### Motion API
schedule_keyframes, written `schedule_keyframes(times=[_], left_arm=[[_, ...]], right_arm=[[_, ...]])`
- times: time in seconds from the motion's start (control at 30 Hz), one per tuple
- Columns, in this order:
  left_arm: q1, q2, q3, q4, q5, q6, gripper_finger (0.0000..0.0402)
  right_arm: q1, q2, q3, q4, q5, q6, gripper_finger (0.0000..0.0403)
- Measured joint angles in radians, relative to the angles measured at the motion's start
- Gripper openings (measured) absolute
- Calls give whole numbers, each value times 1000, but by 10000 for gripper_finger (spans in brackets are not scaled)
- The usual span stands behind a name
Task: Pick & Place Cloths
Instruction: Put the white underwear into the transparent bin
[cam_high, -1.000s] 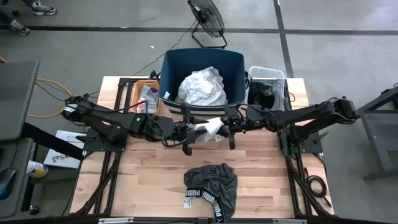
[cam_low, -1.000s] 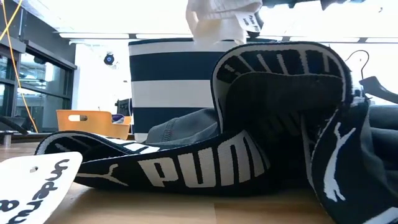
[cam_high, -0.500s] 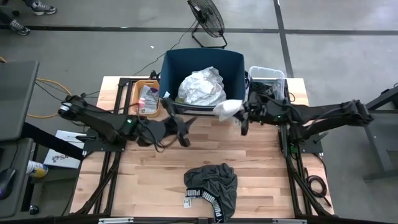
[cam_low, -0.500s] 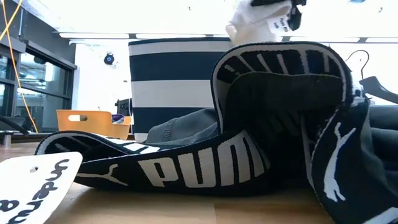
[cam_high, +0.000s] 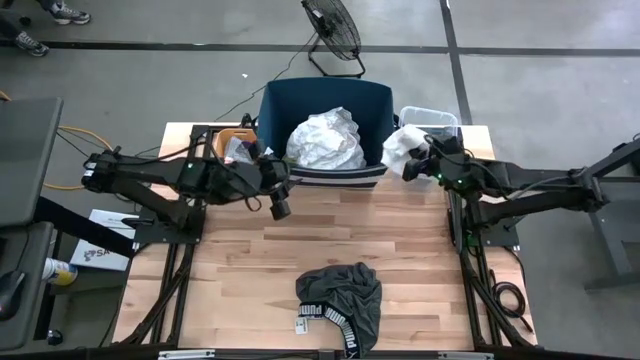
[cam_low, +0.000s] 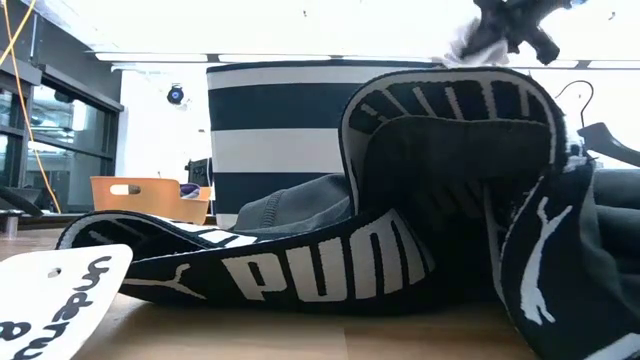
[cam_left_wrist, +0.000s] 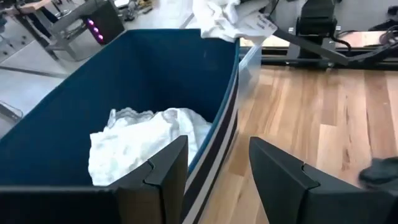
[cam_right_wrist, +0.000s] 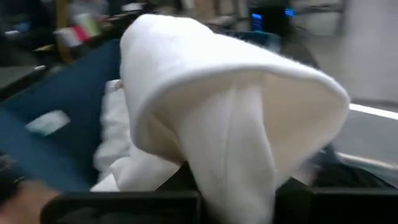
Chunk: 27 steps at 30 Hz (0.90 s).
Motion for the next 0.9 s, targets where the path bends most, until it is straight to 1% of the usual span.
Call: schedule_keyframes(times=[0.23,0.4,0.57,0.9], left_arm=[[-1,11,0,0,12,4,166],[0,9,1,-23,11,-4,166],[-1,10,1,-25,11,-4,166],[-1,10,1,-50,10,-4,166]], right_arm=[[-107,35,0,-152,50,191,27],[-174,67,0,-219,66,276,27],[-233,120,0,-237,48,284,27],[-333,272,-1,-277,23,280,27]])
